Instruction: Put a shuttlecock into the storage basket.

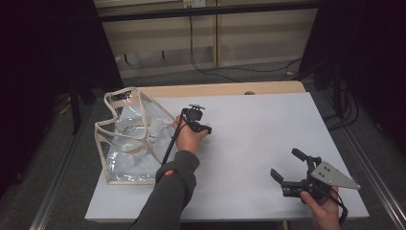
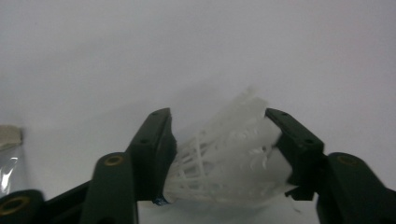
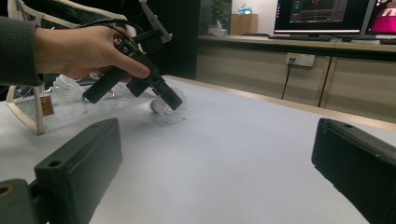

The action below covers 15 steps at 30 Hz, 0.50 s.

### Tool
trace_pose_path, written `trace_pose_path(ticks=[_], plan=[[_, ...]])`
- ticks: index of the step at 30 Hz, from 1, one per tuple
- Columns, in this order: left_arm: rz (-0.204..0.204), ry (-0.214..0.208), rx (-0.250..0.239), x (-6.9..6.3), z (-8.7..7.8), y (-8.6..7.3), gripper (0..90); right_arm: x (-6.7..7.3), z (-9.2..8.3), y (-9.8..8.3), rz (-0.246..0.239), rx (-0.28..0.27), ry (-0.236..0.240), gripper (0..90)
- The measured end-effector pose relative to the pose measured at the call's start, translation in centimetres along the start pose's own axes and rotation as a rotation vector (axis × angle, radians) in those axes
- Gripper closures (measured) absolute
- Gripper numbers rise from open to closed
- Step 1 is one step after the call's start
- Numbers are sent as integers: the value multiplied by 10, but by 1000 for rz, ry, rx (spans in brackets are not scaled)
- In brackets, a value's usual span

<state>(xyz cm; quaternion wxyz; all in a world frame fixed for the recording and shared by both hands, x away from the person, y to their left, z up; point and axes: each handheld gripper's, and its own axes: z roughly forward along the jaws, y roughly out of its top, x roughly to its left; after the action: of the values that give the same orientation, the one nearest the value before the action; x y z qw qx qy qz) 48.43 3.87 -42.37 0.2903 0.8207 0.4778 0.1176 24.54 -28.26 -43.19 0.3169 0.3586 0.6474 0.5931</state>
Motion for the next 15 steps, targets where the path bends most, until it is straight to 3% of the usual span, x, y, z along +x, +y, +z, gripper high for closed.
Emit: trace_pose_path(ticks=[4,10,15], plan=[[-12,-1,1,3,-4,-2,550,0,0,0,2,0,0,18],[9,17,5,5,-10,-3,614,1,0,0,-2,2,4,18],[-4,27,0,7,-16,-3,667,1,0,0,-1,3,3,18]])
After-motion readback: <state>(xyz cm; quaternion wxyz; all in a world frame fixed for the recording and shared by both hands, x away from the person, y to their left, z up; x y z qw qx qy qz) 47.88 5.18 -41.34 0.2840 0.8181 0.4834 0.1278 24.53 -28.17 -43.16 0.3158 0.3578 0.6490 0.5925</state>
